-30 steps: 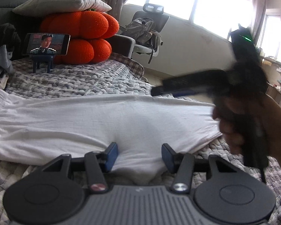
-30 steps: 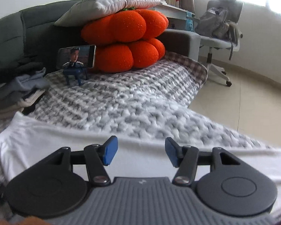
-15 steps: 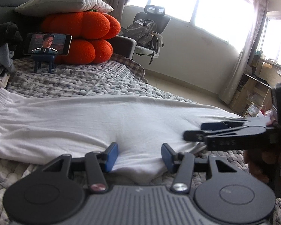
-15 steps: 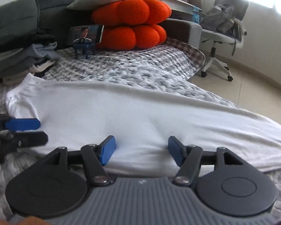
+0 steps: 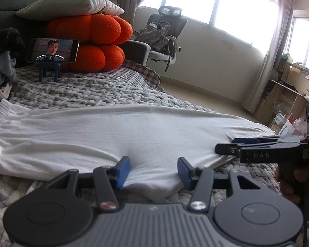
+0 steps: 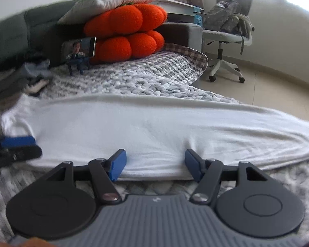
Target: Fold clothes
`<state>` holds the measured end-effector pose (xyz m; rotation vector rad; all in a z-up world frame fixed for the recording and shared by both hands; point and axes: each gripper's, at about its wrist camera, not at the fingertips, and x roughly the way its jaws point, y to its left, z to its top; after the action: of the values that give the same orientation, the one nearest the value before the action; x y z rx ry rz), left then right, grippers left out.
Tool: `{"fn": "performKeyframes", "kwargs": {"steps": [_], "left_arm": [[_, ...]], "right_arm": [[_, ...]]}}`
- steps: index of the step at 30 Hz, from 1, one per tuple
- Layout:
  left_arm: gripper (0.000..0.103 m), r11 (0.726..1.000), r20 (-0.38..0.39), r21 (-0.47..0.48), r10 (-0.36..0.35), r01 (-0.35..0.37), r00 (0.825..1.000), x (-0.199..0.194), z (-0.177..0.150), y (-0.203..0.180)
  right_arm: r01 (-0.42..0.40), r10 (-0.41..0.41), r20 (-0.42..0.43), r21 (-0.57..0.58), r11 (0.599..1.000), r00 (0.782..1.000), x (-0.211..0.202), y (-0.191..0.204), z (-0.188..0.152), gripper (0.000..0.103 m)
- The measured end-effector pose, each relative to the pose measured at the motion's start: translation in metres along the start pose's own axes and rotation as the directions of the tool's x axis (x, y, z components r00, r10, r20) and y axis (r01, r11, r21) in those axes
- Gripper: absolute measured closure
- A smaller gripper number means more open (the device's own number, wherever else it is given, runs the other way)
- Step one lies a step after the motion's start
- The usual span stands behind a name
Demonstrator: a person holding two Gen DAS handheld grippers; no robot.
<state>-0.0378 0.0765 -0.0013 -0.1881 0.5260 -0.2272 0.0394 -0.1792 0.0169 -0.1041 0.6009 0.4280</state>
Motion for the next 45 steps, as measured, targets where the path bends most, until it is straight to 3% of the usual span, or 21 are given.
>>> {"fn": "performKeyframes", "kwargs": {"steps": [2,4,7,8,12,16,18,24,25,27,30,34,39,41,45], "left_arm": [[0.05,1.0,0.0,-0.001,0.0,0.0,1.0,0.0,0.0,0.0],[0.05,1.0,0.0,-0.004,-0.002,0.002,1.0,0.0,0.0,0.001],[0.05,1.0,-0.001,-0.003,-0.002,0.002,1.0,0.0,0.0,0.001],[0.05,1.0,-0.001,-0.002,-0.001,0.001,1.0,0.0,0.0,0.001],[0.05,1.0,-0.001,-0.003,-0.002,0.002,1.0,0.0,0.0,0.001],[0.05,0.999,-0.007,0.028,0.018,-0.018,1.0,0.001,0.0,-0.005],[0.05,0.998,-0.011,0.053,0.033,-0.033,0.999,0.001,0.0,-0.009],[0.05,0.993,-0.023,0.098,0.068,-0.065,0.997,0.003,0.001,-0.017],[0.05,0.992,-0.025,0.106,0.074,-0.071,0.997,0.003,0.001,-0.019],[0.05,0.989,-0.028,0.124,0.085,-0.081,0.996,0.004,0.001,-0.021],[0.05,0.986,-0.03,0.142,0.097,-0.092,0.995,0.005,0.001,-0.025],[0.049,0.987,-0.022,0.135,0.094,-0.09,0.995,0.004,0.0,-0.024],[0.049,0.987,-0.02,0.135,0.095,-0.092,0.995,0.005,0.0,-0.025],[0.048,0.986,-0.021,0.139,0.097,-0.093,0.995,0.005,-0.001,-0.026],[0.048,0.986,-0.02,0.137,0.097,-0.093,0.995,0.004,-0.001,-0.025]], "right_arm": [[0.072,-0.072,-0.004,-0.047,0.996,0.997,-0.002,-0.009,0.0,0.029],[0.111,-0.111,-0.015,0.005,0.994,0.994,-0.004,-0.037,-0.002,0.027],[0.229,-0.226,-0.038,0.123,0.966,0.973,-0.024,-0.091,-0.013,0.035],[0.267,-0.263,-0.048,0.162,0.95,0.964,-0.03,-0.109,-0.016,0.027],[0.413,-0.401,-0.104,0.307,0.858,0.91,-0.056,-0.181,-0.031,0.024],[0.54,-0.517,-0.18,0.433,0.722,0.837,-0.082,-0.252,-0.046,0.026],[0.507,-0.503,-0.153,0.491,0.708,0.851,-0.091,-0.254,-0.051,0.027],[0.33,-0.368,-0.006,0.459,0.825,0.93,-0.081,-0.209,-0.025,0.03],[0.303,-0.343,0.014,0.436,0.847,0.939,-0.079,-0.203,-0.018,0.033],[0.249,-0.291,0.051,0.388,0.887,0.955,-0.075,-0.189,-0.005,0.05],[0.223,-0.244,0.03,0.304,0.926,0.969,-0.055,-0.177,-0.002,0.068],[0.181,-0.183,-0.005,0.192,0.965,0.983,-0.029,-0.161,0.002,0.069],[0.262,-0.272,-0.006,0.291,0.92,0.962,-0.032,-0.195,-0.016,0.083],[0.297,-0.315,-0.003,0.338,0.893,0.949,-0.039,-0.207,-0.021,0.097],[0.337,-0.388,-0.008,0.514,0.789,0.922,-0.053,-0.234,-0.032,0.103]]}}
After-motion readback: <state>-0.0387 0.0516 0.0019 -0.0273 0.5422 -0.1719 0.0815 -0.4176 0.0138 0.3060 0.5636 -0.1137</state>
